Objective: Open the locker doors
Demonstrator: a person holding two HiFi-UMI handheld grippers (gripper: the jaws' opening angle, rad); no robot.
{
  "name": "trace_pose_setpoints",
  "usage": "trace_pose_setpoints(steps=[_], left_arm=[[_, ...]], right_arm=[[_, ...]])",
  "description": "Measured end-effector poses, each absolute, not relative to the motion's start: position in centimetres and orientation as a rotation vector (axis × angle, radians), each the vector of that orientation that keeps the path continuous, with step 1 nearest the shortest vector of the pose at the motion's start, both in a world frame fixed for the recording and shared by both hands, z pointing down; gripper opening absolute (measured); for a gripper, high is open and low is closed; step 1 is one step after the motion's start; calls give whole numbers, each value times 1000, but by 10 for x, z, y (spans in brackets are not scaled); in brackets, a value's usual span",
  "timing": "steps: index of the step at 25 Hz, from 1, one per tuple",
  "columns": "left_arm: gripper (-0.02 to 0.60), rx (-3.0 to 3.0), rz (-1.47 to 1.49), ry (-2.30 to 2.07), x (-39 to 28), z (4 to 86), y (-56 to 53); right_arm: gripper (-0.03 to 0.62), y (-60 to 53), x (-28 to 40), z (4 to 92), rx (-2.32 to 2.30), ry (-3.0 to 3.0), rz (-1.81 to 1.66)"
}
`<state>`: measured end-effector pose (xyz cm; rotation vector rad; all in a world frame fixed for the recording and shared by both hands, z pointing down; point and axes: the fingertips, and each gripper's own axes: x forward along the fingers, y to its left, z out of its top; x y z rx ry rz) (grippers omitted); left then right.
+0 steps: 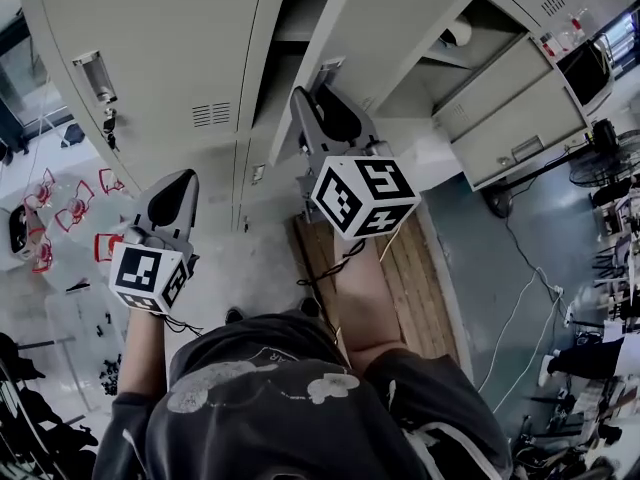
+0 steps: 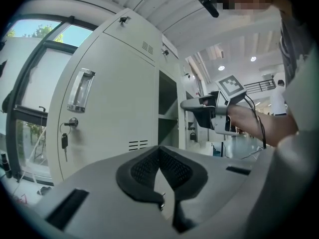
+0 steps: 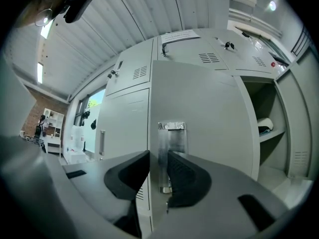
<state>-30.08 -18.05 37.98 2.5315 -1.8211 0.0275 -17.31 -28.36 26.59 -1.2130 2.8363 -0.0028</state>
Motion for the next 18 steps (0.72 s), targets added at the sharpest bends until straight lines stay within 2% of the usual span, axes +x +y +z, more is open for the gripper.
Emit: trace_pose_setpoints(steps=[18], left_arm=[[9, 2685, 23, -1617, -248, 375, -176]], right_arm=[[138, -241, -113, 262, -1281, 2798, 31]])
